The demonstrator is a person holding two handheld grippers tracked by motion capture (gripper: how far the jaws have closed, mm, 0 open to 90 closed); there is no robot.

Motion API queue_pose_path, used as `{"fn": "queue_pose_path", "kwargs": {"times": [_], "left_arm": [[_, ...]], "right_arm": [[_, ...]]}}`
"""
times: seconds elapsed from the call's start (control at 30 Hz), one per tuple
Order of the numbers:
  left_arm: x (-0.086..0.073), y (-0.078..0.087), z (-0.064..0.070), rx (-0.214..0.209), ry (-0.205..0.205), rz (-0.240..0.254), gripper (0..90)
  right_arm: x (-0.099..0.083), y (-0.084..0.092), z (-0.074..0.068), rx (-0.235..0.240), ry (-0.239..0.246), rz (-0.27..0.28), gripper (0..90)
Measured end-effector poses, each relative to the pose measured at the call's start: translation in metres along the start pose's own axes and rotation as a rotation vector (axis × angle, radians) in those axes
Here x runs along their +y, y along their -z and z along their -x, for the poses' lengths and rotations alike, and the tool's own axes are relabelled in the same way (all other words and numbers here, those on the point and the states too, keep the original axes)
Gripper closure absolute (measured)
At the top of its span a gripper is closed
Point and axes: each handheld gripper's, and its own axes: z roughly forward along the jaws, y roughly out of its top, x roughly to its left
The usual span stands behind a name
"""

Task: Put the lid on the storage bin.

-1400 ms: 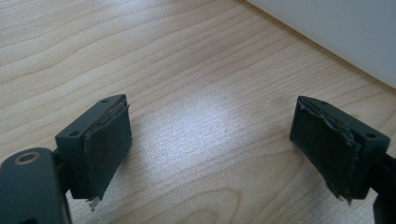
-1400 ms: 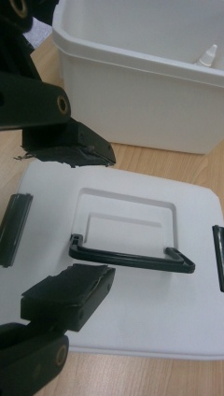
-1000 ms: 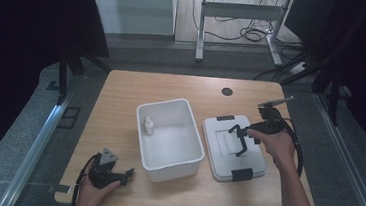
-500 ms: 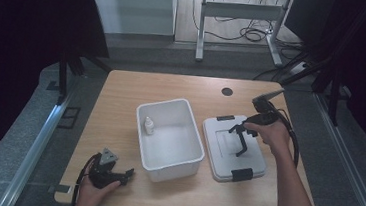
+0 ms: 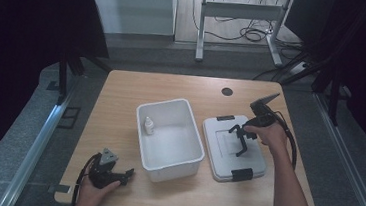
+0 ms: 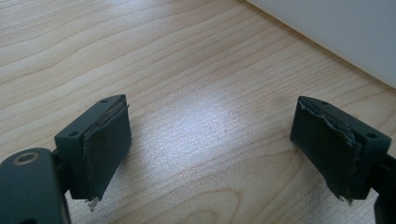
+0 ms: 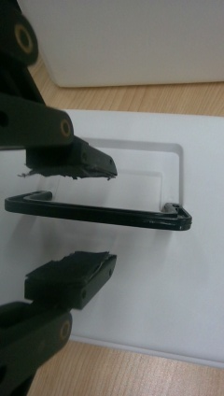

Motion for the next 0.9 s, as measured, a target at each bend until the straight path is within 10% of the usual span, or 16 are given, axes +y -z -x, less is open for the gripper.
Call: {"fn": "queue_pose_path", "kwargs": {"times": [0.43, 0.9], "left_arm": [[0.0, 0.0, 0.0, 0.0, 0.0, 0.0, 12.2], [0.0, 0.0, 0.0, 0.0, 0.0, -0.001, 12.2]], "right_arm": [[0.004, -0.012, -0.002, 0.0, -0.035, -0.034, 80.9], [0.002, -0.012, -0.005, 0.019, -0.111, -0.04, 84.8]]}}
